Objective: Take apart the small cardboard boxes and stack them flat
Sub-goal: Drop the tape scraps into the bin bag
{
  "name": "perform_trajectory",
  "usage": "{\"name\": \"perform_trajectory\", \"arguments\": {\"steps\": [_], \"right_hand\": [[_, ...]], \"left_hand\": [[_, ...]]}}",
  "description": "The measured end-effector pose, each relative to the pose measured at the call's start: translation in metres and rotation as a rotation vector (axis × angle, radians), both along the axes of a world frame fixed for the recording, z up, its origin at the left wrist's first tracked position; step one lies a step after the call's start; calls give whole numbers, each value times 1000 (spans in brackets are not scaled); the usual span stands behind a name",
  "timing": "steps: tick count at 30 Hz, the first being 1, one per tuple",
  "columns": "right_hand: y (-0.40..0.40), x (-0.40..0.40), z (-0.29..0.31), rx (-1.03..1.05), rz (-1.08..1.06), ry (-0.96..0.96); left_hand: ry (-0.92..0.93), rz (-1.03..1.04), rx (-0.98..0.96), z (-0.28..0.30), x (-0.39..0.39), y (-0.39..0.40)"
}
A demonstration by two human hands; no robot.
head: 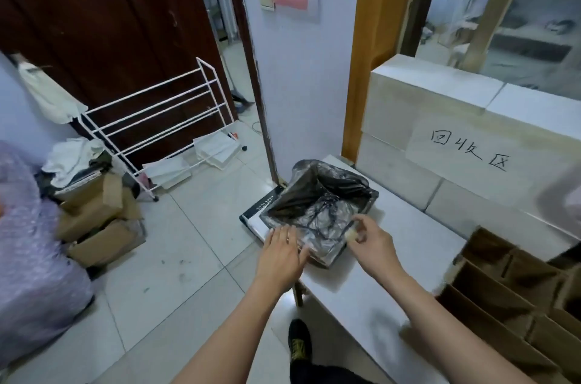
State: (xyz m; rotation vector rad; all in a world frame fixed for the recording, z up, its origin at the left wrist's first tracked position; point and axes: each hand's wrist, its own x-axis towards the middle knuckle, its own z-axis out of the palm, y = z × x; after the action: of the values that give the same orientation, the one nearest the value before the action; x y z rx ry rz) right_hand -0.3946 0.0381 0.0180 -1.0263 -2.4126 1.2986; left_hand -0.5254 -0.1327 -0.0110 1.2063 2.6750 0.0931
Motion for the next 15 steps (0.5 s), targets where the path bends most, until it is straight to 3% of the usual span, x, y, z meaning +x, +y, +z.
{"name": "perform_trajectory", "arguments": {"steps": [9,15], "right_hand": [[36,-144,-77,57,-177,-139],[54,-191,-122,119,-57,-353]], "left_hand": [[-7,-12,-129,-21,-132,21],[-134,-6,-178,-47,-147,18]]}}
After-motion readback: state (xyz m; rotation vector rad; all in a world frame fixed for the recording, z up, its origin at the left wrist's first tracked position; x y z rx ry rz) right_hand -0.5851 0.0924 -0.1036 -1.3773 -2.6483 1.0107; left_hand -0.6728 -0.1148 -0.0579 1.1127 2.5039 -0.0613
